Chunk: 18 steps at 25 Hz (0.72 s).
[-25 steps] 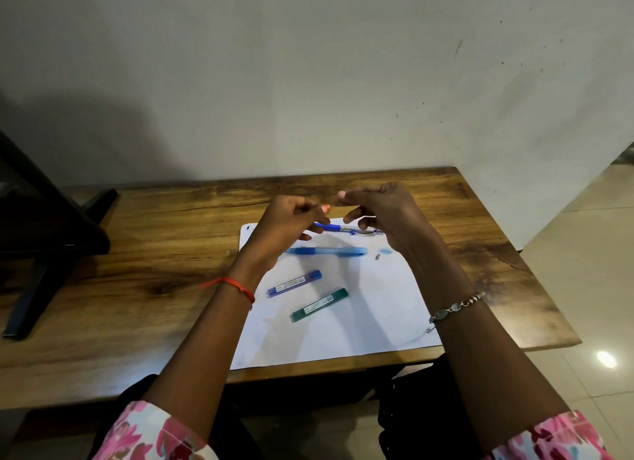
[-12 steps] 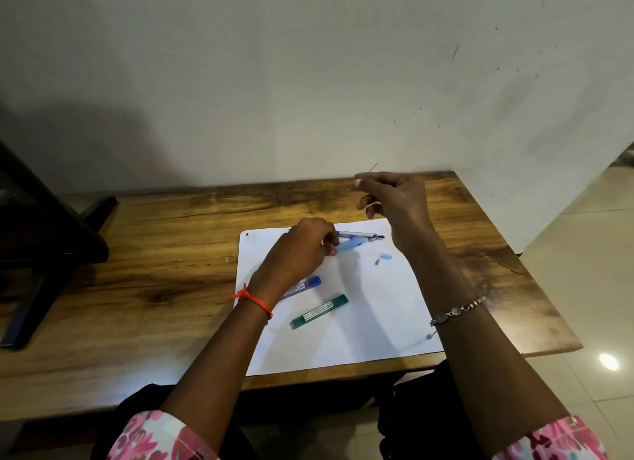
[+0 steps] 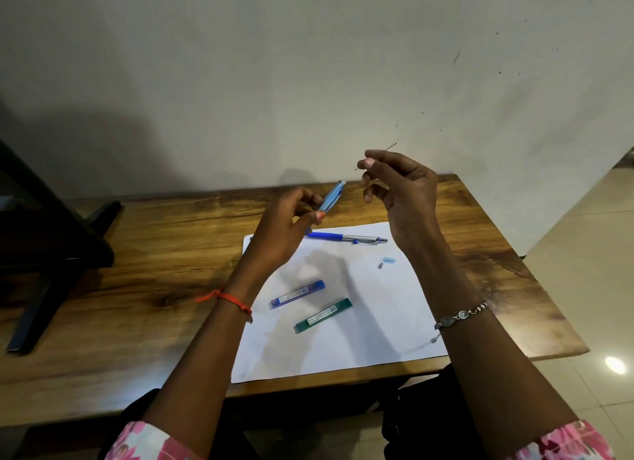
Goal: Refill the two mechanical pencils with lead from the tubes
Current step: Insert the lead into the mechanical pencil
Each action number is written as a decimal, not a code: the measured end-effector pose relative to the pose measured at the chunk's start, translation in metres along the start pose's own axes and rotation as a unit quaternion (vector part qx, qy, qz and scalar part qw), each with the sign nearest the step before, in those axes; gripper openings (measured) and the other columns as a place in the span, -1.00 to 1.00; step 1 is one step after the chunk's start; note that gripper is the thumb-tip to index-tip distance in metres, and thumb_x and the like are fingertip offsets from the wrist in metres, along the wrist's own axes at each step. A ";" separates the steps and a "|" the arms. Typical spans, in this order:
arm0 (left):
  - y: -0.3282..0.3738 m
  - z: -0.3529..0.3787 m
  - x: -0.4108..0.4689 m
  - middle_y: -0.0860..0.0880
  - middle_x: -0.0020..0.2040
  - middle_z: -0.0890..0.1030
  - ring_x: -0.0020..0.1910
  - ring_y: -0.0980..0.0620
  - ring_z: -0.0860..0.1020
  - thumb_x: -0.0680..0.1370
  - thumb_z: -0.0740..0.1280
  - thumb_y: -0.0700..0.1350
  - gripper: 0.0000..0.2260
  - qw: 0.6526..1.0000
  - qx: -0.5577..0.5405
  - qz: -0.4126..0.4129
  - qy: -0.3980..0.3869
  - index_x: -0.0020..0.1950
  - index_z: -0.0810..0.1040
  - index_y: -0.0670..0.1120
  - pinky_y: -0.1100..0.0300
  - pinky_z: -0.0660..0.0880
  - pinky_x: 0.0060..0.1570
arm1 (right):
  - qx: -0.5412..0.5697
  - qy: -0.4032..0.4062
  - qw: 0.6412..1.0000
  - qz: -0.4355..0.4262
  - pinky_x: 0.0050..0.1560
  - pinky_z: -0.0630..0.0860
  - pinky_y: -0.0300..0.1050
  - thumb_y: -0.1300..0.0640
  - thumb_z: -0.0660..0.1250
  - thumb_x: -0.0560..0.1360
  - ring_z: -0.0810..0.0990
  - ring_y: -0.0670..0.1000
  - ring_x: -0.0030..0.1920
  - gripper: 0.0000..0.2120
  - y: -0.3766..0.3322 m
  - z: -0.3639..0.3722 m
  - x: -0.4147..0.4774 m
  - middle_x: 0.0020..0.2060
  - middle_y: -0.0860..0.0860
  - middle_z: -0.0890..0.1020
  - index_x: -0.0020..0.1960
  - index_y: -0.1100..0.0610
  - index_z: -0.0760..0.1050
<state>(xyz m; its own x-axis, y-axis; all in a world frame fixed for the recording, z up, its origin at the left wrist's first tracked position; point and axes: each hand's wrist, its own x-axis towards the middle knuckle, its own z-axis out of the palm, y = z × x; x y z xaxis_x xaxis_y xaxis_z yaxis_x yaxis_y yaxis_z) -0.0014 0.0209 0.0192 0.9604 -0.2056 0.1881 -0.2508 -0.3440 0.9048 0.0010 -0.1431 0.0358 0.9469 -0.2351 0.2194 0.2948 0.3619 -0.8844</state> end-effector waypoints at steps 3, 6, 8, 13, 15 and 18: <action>0.001 0.000 0.000 0.05 -0.19 0.53 -0.20 0.11 0.54 0.50 0.29 -0.31 -0.89 1.000 -0.008 0.000 -0.002 -0.05 0.45 -0.12 0.46 0.47 -0.26 | -0.021 -0.014 1.000 -0.006 -0.46 0.43 -0.22 0.39 0.37 0.40 0.55 -0.01 -0.42 -0.89 0.000 0.000 0.000 -0.35 0.04 0.67 -0.11 0.26 0.61; 0.002 0.000 -0.001 0.07 -0.19 0.53 -0.20 0.09 0.54 0.49 0.30 -0.32 -0.85 1.000 -0.010 0.002 -0.008 -0.11 0.46 -0.06 0.40 0.50 -0.23 | -0.042 -0.023 0.999 -0.008 -0.45 0.45 -0.22 0.41 0.36 0.41 0.56 -0.03 -0.42 -0.88 0.001 0.001 -0.001 -0.36 0.02 0.68 -0.11 0.26 0.61; 0.002 0.000 -0.002 0.07 -0.19 0.54 -0.19 0.08 0.54 0.49 0.30 -0.31 -0.78 1.000 -0.011 0.000 -0.017 -0.17 0.44 0.02 0.27 0.53 -0.17 | -0.052 -0.031 0.998 -0.011 -0.45 0.46 -0.21 0.41 0.36 0.41 0.56 -0.02 -0.41 -0.88 0.001 0.001 -0.001 -0.36 0.01 0.68 -0.12 0.25 0.62; 0.003 0.000 -0.002 0.07 -0.17 0.54 -0.17 0.05 0.56 0.49 0.30 -0.30 -0.77 1.000 -0.012 -0.006 -0.021 -0.18 0.44 0.04 0.01 0.55 -0.04 | -0.073 -0.039 0.996 -0.017 -0.44 0.46 -0.22 0.40 0.37 0.41 0.55 -0.02 -0.41 -0.88 0.001 0.000 -0.001 -0.36 0.01 0.68 -0.13 0.23 0.62; 0.003 -0.001 -0.002 0.07 -0.17 0.54 -0.17 0.03 0.57 0.49 0.30 -0.31 -0.81 1.000 -0.012 -0.005 -0.020 -0.15 0.45 -0.01 -0.03 0.54 -0.01 | -0.077 -0.038 0.996 -0.017 -0.45 0.46 -0.22 0.40 0.37 0.41 0.54 -0.03 -0.42 -0.87 0.002 0.000 -0.001 -0.37 0.00 0.68 -0.12 0.24 0.62; 0.004 -0.001 -0.003 0.07 -0.17 0.54 -0.12 -0.03 0.57 0.49 0.30 -0.31 -0.79 1.000 -0.013 -0.006 -0.018 -0.16 0.45 0.02 -0.05 0.55 -0.01 | -0.085 -0.039 0.995 -0.017 -0.46 0.45 -0.23 0.41 0.37 0.41 0.54 -0.04 -0.43 -0.87 0.001 0.000 -0.001 -0.38 -0.01 0.68 -0.11 0.24 0.62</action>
<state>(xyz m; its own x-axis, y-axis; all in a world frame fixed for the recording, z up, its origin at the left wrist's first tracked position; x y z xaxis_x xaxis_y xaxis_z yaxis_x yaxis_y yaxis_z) -0.0048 0.0210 0.0231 0.9583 -0.2348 0.1628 -0.2350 -0.3237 0.9165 0.0007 -0.1420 0.0345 0.9461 -0.1704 0.2754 0.3064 0.1956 -0.9316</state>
